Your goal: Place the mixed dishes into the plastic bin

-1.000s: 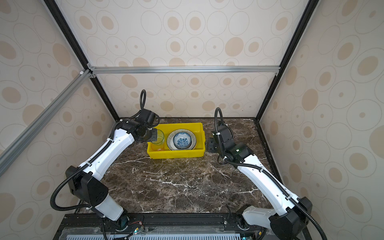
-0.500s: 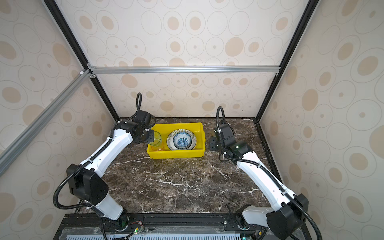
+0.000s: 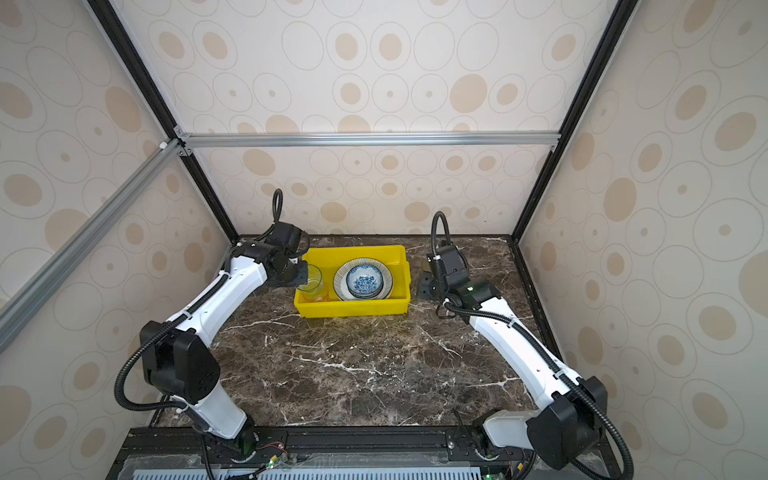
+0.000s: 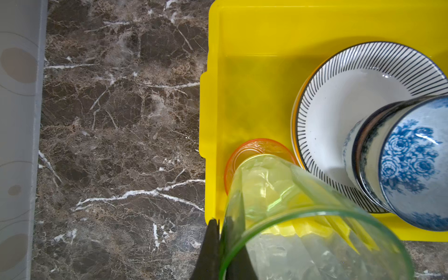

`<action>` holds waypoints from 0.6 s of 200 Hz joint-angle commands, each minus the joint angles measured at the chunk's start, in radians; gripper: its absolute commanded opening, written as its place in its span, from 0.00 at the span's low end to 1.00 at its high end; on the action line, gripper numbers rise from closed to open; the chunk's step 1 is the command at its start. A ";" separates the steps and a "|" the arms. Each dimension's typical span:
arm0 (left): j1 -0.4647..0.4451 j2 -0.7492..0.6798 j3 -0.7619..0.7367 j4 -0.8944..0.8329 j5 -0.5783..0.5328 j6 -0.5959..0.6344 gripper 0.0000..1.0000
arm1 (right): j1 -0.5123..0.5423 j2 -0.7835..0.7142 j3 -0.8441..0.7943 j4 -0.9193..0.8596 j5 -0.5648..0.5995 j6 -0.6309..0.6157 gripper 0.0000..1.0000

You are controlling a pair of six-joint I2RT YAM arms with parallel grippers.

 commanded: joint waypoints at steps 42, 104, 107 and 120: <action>0.013 0.025 0.009 0.021 0.015 0.021 0.00 | -0.014 -0.005 -0.019 0.007 -0.005 0.013 0.57; 0.019 0.054 0.015 0.006 0.008 0.029 0.00 | -0.021 -0.018 -0.043 0.018 -0.002 0.015 0.57; 0.019 0.057 0.015 0.003 0.007 0.030 0.00 | -0.023 -0.019 -0.045 0.021 -0.002 0.018 0.57; 0.020 0.063 0.017 0.002 0.005 0.031 0.00 | -0.026 -0.016 -0.049 0.024 -0.008 0.020 0.57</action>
